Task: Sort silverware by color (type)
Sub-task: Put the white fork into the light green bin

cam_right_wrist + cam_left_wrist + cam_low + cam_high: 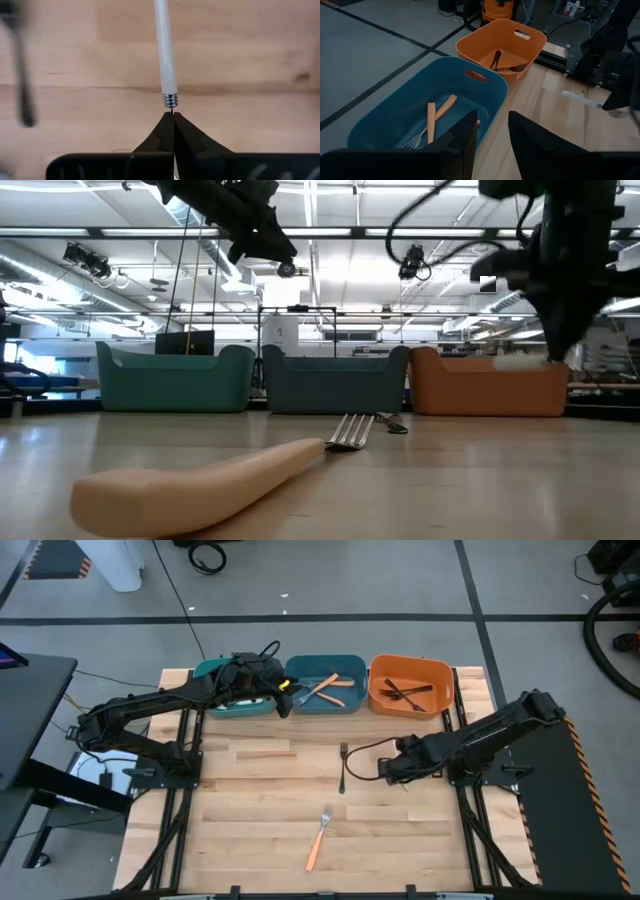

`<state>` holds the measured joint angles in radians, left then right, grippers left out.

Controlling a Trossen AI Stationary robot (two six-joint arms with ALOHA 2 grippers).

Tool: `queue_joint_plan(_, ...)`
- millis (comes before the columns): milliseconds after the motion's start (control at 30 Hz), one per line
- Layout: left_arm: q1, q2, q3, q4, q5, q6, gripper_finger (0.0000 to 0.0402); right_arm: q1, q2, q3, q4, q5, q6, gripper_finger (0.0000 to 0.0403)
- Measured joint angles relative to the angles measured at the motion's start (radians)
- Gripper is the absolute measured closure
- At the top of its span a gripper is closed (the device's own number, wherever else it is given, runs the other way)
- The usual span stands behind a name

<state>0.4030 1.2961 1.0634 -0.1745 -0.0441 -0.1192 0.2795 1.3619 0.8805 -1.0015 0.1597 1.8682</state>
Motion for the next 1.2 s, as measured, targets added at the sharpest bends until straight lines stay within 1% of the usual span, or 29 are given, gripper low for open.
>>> queue_joint_plan(100,0.0,0.0,0.0,0.004,0.0,-0.006,0.0283,0.0,-0.057,0.019,0.043,0.086,-0.098,0.0402)
queue_joint_plan(200,0.0,0.0,0.0,0.024,0.028,-0.043,0.0283,-0.014,-0.11,0.04,0.127,0.189,-0.258,0.0402)
queue_joint_plan(333,0.0,0.0,0.0,0.092,0.122,-0.095,0.0283,-0.066,-0.157,0.07,0.352,0.321,-0.604,0.0402)
queue_joint_plan(400,0.0,0.0,0.0,0.123,0.166,-0.135,0.0283,-0.111,-0.17,0.08,0.484,0.347,-0.799,0.0402)
queue_joint_plan(500,0.0,0.0,0.0,0.165,0.222,-0.186,0.0283,-0.193,-0.178,0.087,0.678,0.346,-1.031,0.0402)
queue_joint_plan(567,0.0,0.0,0.0,0.187,0.261,-0.224,0.0283,-0.25,-0.178,0.088,0.804,0.31,-1.157,0.0402)
queue_joint_plan(633,0.0,0.0,0.0,0.22,0.28,-0.277,0.0283,-0.307,-0.176,0.088,0.906,0.25,-1.262,0.0402)
queue_joint_plan(767,0.0,0.0,0.0,0.311,0.285,-0.386,0.0283,-0.41,-0.166,0.088,1.063,0.08,-1.381,0.0402)
queue_joint_plan(900,0.0,0.003,0.0,0.382,0.285,-0.472,0.0282,-0.488,-0.146,0.088,1.169,-0.069,-1.418,0.0402)
queue_joint_plan(1067,-0.01,0.047,0.0,0.478,0.296,-0.539,0.0282,-0.542,-0.103,0.089,1.272,-0.27,-1.416,0.0402)
queue_joint_plan(1100,-0.01,0.061,0.0,0.495,0.304,-0.55,0.0282,-0.548,-0.095,0.089,1.283,-0.293,-1.416,0.0402)
queue_joint_plan(1200,-0.01,0.103,0.0,0.539,0.34,-0.558,0.0282,-0.564,-0.086,0.088,1.292,-0.313,-1.403,0.0402)
